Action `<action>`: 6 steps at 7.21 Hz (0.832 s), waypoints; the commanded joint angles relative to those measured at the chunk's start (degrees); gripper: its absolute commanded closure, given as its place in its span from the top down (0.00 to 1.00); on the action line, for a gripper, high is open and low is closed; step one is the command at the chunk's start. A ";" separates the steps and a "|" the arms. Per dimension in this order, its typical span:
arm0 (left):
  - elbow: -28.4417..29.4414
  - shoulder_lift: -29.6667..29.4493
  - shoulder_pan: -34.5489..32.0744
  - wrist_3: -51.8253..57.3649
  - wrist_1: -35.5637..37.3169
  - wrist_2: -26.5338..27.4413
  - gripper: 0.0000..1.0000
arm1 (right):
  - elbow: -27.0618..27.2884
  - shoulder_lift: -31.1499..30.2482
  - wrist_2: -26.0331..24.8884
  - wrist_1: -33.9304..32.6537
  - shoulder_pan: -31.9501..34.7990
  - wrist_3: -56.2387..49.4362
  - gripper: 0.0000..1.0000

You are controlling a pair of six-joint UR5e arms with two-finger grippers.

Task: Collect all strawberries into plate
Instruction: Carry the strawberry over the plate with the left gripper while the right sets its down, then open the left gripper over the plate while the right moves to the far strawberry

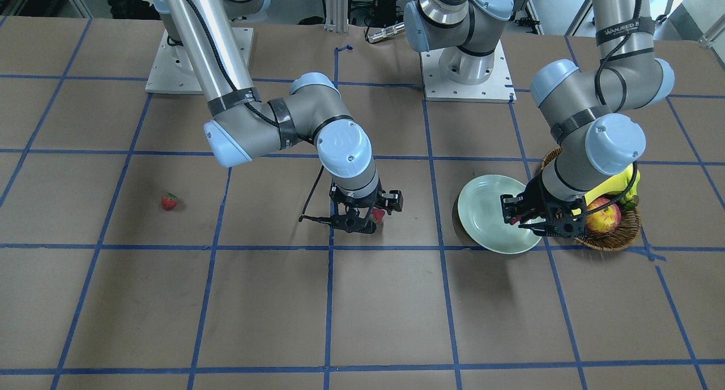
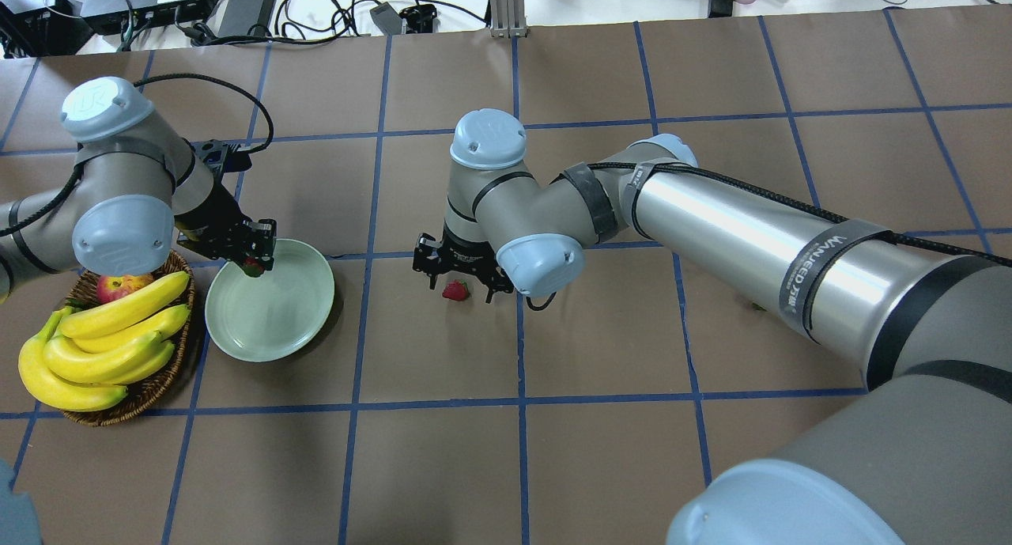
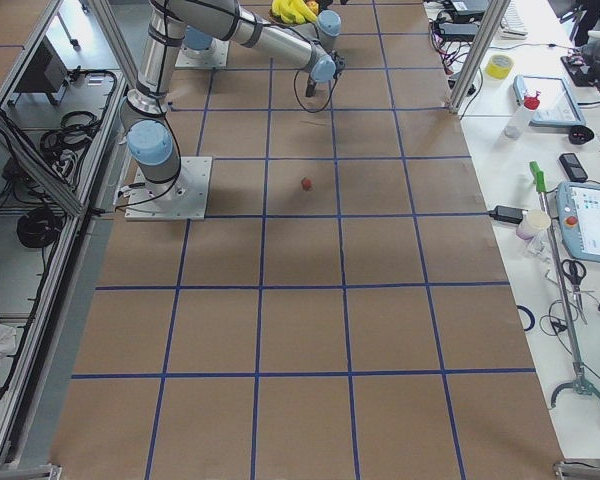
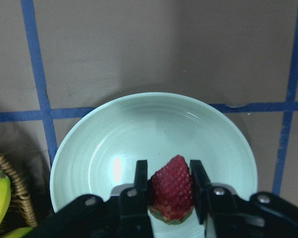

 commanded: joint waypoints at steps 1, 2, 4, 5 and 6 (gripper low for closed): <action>-2.55 -0.20 0.32 0.20 0.28 0.09 0.23 | -0.08 -5.18 -4.60 4.53 -3.07 -5.72 0.92; -3.17 -0.29 0.32 0.20 0.19 -0.08 0.24 | 0.18 -7.12 -5.13 4.80 -6.74 -9.40 0.91; -2.83 -0.29 0.32 0.90 0.28 -0.17 1.00 | 0.45 -10.30 -10.81 7.60 -13.86 -17.13 0.91; -1.43 -0.03 0.06 0.47 0.28 -0.17 1.00 | 1.93 -11.17 -14.24 8.05 -17.38 -21.43 0.91; 2.59 0.41 -2.73 -0.49 -0.59 -0.09 1.00 | 7.16 -13.79 -15.32 7.97 -21.33 -27.65 0.91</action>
